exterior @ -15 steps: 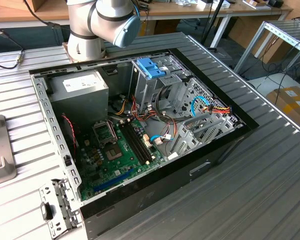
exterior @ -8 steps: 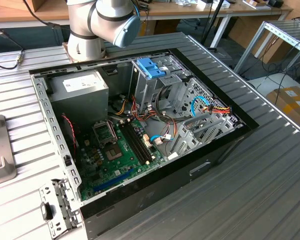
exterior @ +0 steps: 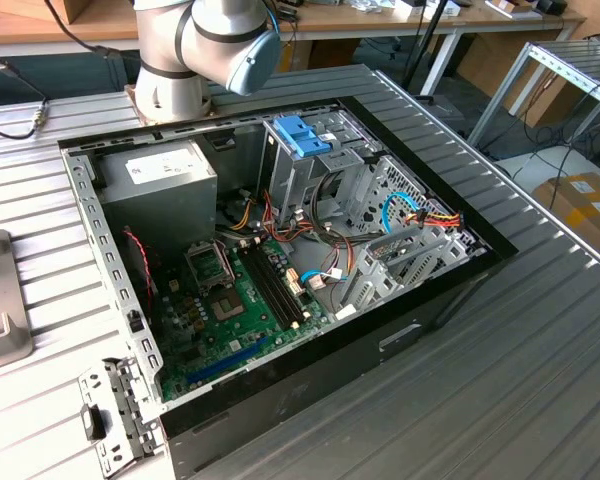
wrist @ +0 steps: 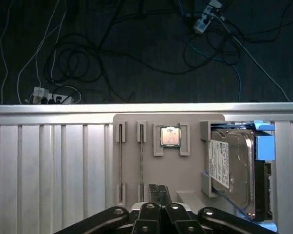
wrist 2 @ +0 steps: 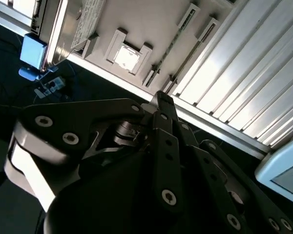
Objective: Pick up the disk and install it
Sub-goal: 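Pick up the disk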
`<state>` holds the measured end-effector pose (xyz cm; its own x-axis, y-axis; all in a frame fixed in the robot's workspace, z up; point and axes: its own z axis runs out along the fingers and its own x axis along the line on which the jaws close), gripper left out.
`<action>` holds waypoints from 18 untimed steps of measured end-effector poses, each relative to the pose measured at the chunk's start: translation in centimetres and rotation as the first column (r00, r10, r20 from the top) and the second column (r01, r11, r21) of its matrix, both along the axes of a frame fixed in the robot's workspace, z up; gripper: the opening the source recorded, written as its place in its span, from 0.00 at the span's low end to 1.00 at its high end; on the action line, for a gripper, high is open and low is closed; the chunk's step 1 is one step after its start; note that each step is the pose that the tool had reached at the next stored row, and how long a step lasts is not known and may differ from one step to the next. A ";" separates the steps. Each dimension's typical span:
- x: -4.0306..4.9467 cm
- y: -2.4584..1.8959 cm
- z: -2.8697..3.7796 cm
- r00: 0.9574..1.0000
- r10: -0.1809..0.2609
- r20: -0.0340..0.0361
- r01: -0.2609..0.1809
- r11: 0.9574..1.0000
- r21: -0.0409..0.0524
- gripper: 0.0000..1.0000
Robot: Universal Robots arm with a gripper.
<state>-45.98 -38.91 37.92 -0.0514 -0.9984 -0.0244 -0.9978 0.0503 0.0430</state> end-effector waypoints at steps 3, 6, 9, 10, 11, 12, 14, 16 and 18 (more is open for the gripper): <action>0.00 0.00 -0.09 0.999 -0.051 0.000 0.051 0.999 0.000 0.10; 0.00 0.00 -0.11 0.998 -0.062 0.000 0.062 0.998 0.002 0.10; 0.00 0.00 -0.11 0.998 -0.064 0.000 0.064 0.998 0.004 0.10; 0.00 0.00 -0.11 0.998 -0.065 0.000 0.065 0.998 0.004 0.10; 0.00 0.00 -0.11 0.998 -0.066 0.000 0.066 0.998 0.005 0.17; 0.00 0.00 -0.10 0.998 -0.068 0.000 0.068 0.998 0.006 0.23; 0.00 0.00 -0.10 0.998 -0.070 -0.001 0.070 0.998 0.007 0.29; 0.00 0.00 -0.11 0.997 -0.073 -0.001 0.073 0.997 0.010 0.47; 0.00 0.00 -0.10 0.997 -0.075 -0.001 0.075 0.997 0.011 0.47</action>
<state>-45.98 -38.91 37.81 -0.1261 -0.9914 -0.0354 -0.9912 0.1245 0.0443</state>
